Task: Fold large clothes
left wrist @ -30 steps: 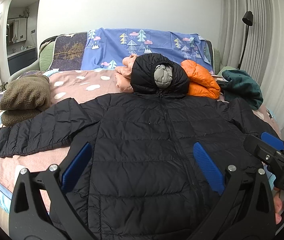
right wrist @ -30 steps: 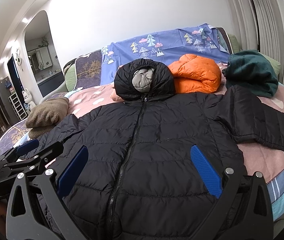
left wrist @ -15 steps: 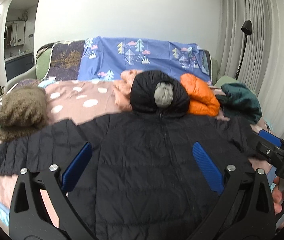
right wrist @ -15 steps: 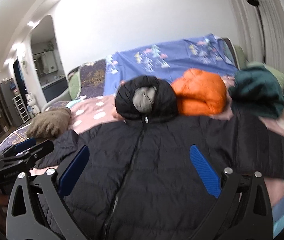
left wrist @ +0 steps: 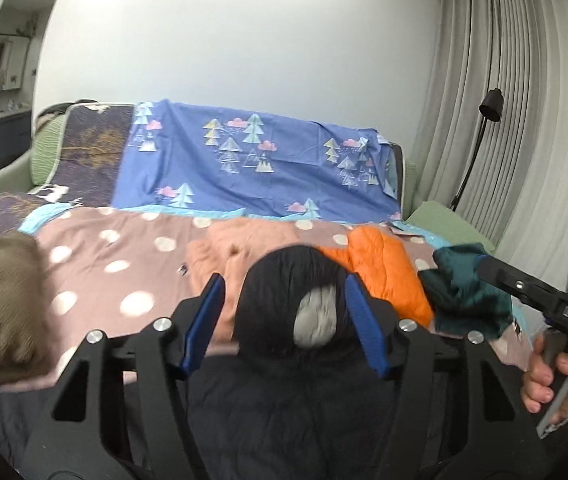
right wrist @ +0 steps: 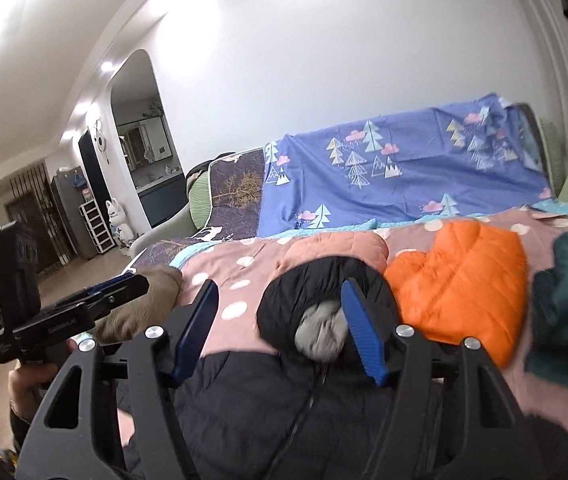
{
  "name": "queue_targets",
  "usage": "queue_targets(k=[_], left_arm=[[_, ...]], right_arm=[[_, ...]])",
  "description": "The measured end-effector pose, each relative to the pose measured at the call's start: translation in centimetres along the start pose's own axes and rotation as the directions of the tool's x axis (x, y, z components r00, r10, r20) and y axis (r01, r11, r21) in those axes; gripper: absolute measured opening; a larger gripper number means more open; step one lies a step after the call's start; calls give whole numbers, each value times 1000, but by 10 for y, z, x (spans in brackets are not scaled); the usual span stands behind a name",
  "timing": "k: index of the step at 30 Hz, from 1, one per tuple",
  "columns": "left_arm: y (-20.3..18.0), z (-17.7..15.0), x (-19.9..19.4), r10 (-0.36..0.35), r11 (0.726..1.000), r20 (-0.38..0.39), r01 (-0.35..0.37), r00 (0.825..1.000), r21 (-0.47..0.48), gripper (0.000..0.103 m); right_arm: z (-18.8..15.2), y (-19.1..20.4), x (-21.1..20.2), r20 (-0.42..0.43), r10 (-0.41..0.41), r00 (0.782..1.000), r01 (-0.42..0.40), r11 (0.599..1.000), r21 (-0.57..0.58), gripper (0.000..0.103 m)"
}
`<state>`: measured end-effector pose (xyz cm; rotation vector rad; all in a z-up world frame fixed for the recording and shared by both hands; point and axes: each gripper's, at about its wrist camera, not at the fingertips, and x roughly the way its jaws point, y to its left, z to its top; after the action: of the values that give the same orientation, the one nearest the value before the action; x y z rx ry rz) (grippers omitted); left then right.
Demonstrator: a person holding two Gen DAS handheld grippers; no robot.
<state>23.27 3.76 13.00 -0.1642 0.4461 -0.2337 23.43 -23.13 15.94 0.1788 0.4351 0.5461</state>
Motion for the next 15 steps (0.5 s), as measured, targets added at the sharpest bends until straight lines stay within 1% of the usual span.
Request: queue_targets(k=[2,5,7,9,10,12,13,14,15], left_arm=[[8,15,33,-43,999,-23,43,999,-1,63],[29,20,77,-122,992,-27,121,992,-46,63],[43,12,113,-143,988,-48,140,989,-62,62],[51,-2,142,-165,984,-75,160,983,-79,62],[57,-14,158,-175,982,-94,167,980,-90,62],[62,-33,177,-148,985,-128,134,981,-109,62],[63,-41,187,-129,987,-152,113,980,-111,62],[62,-48,198,-111,990,-180,94,977,-102,62],[61,-53,205,-96,993,-202,78,975,-93,62]], right_arm=[[12,-18,26,-17,11,1000,-11,1000,17,65],[15,-55,72,-55,28,998,-24,997,75,65],[7,-83,107,-83,34,996,-24,993,120,65],[-7,-103,134,-119,14,993,1,993,119,66],[-15,-109,147,-138,-1,990,17,994,112,65],[-36,-121,173,-191,-23,981,43,994,103,66],[-42,-125,183,-214,-44,976,64,994,88,66],[-49,-127,193,-238,-86,968,103,993,61,65],[-52,-128,199,-245,-100,964,116,992,53,65]])
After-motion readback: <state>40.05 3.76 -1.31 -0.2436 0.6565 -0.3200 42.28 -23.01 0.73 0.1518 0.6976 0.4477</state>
